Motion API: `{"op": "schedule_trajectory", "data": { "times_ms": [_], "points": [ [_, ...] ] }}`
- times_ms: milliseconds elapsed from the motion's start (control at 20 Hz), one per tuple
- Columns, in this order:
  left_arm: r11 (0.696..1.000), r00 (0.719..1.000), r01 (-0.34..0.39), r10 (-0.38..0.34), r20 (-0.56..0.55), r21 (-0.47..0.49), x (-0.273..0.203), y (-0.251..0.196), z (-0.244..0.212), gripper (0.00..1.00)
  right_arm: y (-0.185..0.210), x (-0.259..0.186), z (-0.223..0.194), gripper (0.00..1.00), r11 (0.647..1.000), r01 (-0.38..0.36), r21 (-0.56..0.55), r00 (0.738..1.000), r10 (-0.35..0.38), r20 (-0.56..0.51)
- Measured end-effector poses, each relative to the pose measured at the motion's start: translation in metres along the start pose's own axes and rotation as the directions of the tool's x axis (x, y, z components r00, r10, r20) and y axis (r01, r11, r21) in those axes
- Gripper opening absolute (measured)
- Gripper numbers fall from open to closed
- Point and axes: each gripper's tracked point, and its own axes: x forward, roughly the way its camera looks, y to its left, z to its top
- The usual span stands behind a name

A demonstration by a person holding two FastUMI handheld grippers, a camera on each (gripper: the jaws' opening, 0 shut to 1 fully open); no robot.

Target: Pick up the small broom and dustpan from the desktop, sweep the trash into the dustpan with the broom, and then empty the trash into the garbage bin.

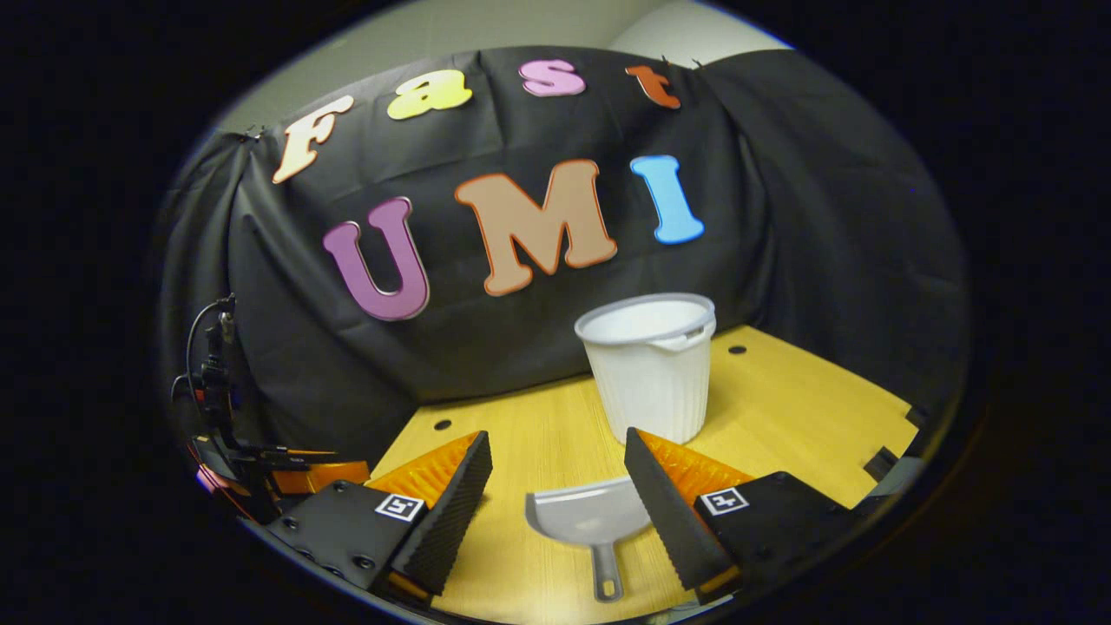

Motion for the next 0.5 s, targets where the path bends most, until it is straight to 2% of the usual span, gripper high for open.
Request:
{"op": "schedule_trajectory", "data": {
  "times_ms": [250, 300, 350, 400, 500],
  "points": [
    [1.0, 0.999, -0.011, 0.011, 0.037, 0.001, -0.004, 0.002, -0.002, 0.95, -0.003, -0.006, 0.012, 0.99, 1.0, -0.002, 0.03, 0.998, 0.001, 0.057],
    [1.0, 1.0, -0.003, 0.003, 0.027, 0.001, -0.005, 0.002, -0.004, 0.95, -0.004, -0.008, 0.014, 0.94, 0.999, -0.005, 0.039, 0.998, 0.002, 0.067],
    [1.0, 1.0, -0.005, 0.005, 0.022, 0.004, -0.006, 0.004, -0.005, 0.95, -0.006, -0.009, 0.017, 0.94, 0.999, 0.0, 0.045, 0.997, -0.003, 0.075],
    [1.0, 1.0, -0.002, 0.002, 0.019, 0.01, -0.006, 0.004, -0.006, 0.95, -0.009, -0.01, 0.018, 0.99, 0.999, 0.006, 0.05, 0.997, -0.01, 0.08],
    [1.0, 1.0, 0.005, -0.005, 0.014, 0.018, -0.007, 0.003, -0.008, 0.95, -0.013, -0.013, 0.018, 0.99, 0.998, 0.018, 0.056, 0.996, -0.022, 0.086]
  ]
}}
